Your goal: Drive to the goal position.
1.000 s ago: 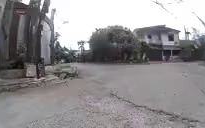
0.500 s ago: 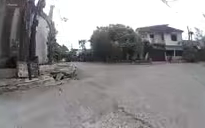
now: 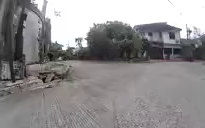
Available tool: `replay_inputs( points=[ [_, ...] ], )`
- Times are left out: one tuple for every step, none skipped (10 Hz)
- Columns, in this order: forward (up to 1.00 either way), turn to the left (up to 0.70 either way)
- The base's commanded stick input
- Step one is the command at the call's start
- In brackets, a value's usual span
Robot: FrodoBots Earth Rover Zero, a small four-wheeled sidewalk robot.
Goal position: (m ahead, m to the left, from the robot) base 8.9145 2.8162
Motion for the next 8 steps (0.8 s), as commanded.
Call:
replay_inputs(
  points=[
    [1.0, 0.03],
    [1.0, 0.03],
    [1.0, 0.03],
    [1.0, 0.03],
    [1.0, 0.03],
    [1.0, 0.03],
    [1.0, 0.03],
    [1.0, 0.03]
  ],
)
